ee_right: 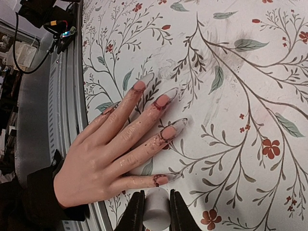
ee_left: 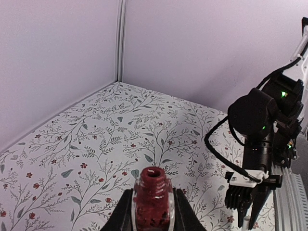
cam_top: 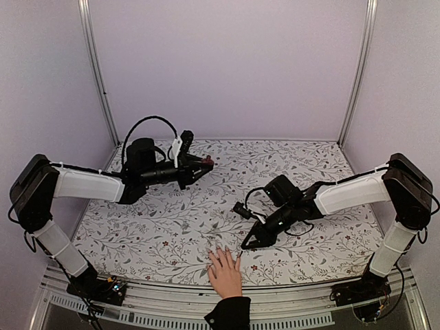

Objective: Paint the nails
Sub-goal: Paint the nail polish on the nail.

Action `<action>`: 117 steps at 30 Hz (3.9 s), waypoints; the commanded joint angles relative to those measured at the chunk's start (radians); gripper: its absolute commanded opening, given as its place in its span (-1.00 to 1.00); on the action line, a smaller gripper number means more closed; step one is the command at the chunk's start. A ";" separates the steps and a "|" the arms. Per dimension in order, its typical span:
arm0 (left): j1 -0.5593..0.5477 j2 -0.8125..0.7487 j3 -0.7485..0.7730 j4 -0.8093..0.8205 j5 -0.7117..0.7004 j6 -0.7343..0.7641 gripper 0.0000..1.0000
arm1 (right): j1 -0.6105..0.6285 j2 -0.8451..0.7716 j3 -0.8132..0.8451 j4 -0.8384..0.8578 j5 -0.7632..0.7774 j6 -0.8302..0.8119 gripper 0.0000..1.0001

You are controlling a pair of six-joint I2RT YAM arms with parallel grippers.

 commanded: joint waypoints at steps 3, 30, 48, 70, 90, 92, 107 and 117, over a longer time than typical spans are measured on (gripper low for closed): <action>0.013 0.009 0.007 0.025 0.010 -0.003 -1.00 | 0.008 0.026 0.035 0.001 0.025 0.010 -1.00; 0.018 0.017 0.014 0.027 0.016 -0.007 -1.00 | 0.008 0.035 0.035 -0.009 -0.005 0.005 -1.00; 0.019 0.016 0.013 0.030 0.015 -0.010 -1.00 | 0.008 0.040 0.038 -0.017 0.003 0.005 -1.00; 0.020 0.017 0.008 0.034 0.016 -0.013 -1.00 | 0.008 0.047 0.048 -0.019 0.003 0.006 -1.00; 0.021 0.016 0.006 0.037 0.014 -0.014 -1.00 | -0.030 -0.016 0.042 -0.023 0.051 0.037 -1.00; 0.021 0.013 0.006 0.038 0.014 -0.016 -1.00 | -0.032 -0.037 0.041 -0.022 0.046 0.037 -1.00; 0.021 0.004 -0.001 0.042 0.010 -0.014 -1.00 | -0.032 -0.053 0.033 -0.013 -0.032 -0.003 -1.00; 0.021 0.014 0.002 0.042 0.012 -0.013 -1.00 | -0.012 -0.007 0.037 -0.040 -0.037 -0.016 -1.00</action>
